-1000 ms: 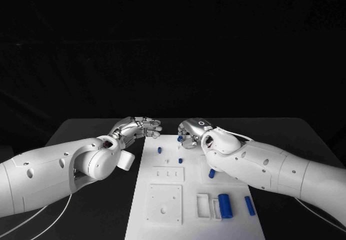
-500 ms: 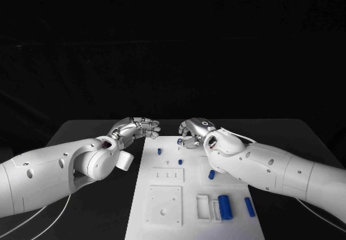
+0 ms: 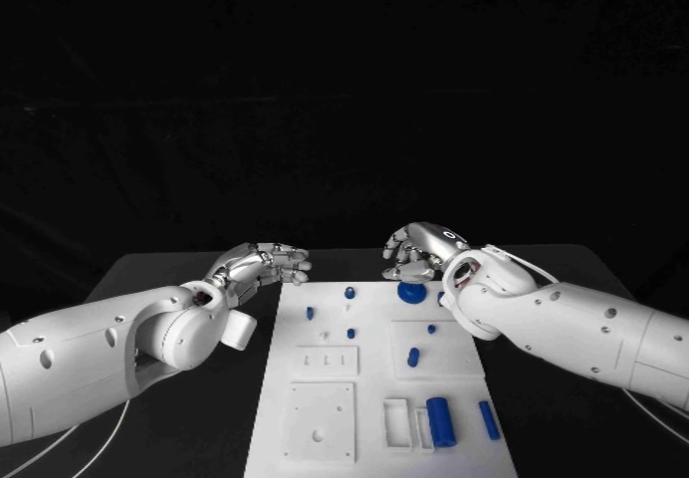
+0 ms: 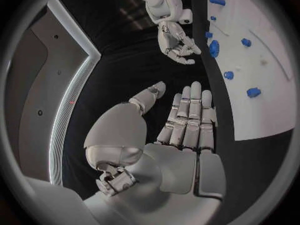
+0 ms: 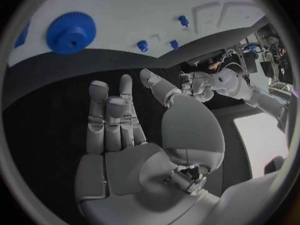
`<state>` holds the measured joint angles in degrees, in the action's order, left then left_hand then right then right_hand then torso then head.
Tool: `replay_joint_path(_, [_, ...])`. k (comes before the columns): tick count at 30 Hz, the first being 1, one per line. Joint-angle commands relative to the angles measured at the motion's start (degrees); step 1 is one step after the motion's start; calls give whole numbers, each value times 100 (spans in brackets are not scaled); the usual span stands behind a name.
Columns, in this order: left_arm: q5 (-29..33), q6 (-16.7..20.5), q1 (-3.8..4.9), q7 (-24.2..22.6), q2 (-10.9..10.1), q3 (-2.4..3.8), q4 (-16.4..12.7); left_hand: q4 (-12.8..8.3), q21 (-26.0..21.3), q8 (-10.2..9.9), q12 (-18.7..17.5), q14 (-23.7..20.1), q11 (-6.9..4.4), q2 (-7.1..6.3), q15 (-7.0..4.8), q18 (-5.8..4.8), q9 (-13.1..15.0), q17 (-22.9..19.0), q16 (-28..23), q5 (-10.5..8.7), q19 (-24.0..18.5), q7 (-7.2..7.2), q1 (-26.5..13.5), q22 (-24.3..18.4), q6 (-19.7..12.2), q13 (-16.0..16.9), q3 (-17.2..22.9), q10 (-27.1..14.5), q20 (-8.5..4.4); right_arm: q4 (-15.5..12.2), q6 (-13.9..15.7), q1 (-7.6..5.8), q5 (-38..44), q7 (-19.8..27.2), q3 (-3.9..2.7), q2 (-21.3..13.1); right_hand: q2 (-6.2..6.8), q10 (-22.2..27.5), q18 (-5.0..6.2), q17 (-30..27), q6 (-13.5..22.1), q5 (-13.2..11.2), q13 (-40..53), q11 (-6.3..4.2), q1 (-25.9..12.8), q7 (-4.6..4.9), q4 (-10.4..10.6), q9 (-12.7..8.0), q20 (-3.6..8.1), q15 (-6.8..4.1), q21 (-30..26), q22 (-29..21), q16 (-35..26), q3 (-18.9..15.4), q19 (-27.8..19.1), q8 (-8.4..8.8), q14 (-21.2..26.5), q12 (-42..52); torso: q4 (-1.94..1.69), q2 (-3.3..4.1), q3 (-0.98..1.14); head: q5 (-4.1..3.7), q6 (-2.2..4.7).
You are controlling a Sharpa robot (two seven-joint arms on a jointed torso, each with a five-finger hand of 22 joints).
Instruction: Assemble the parts on the task board
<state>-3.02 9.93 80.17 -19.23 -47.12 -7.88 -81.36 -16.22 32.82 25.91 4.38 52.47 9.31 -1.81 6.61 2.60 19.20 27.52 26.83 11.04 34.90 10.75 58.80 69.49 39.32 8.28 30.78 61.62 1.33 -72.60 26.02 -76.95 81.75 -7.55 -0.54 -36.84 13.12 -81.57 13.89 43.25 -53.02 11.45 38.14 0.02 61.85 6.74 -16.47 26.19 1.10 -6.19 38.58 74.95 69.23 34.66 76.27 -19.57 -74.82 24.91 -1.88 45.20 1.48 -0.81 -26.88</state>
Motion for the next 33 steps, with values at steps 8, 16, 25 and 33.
replay_joint_path(8, [33,-122,13,-102,-40,3,-7,-11,12,-25,-1,8,-10,27,46,-26,9,7,-30,12,-32,112,52,-8,35,9,-9,56,5,203,-1083,-42,-657,200,2,-350,-138,1258,111,596,266,526,3164,81,-132,59,1,128,169,72,480,154,552,-300,208,195,81,3352,101,-48,17,-38,47])
replay_joint_path(16, [33,-144,13,-97,-10,3,-14,-12,13,-25,-1,10,-12,27,45,-25,12,9,-31,12,-32,110,54,-8,38,11,-9,60,5,521,-1527,-42,-482,218,3,-186,-233,1108,111,879,506,633,3645,193,-205,180,-4,42,287,179,922,151,706,-465,167,407,131,4129,95,-39,25,-91,38])
replay_joint_path(25, [33,-138,11,-90,-10,3,-16,-12,15,-27,-2,11,-13,28,45,-25,13,11,-32,13,-32,110,55,-9,39,11,-9,61,4,745,-1613,-5,-396,234,11,-59,-282,1098,111,977,647,596,3683,253,-347,241,1,-26,315,239,1115,144,735,-670,113,516,133,4259,58,-10,44,-118,14])
replay_joint_path(33, [33,-126,11,-85,-21,3,-16,-13,16,-30,-5,12,-12,27,45,-25,15,12,-34,13,-32,110,55,-9,38,11,-11,59,4,804,-1403,43,-379,185,12,10,-344,1113,111,1008,633,575,3673,252,-329,239,-6,-35,329,239,1171,137,734,-697,78,517,134,4281,65,2,67,-91,35])
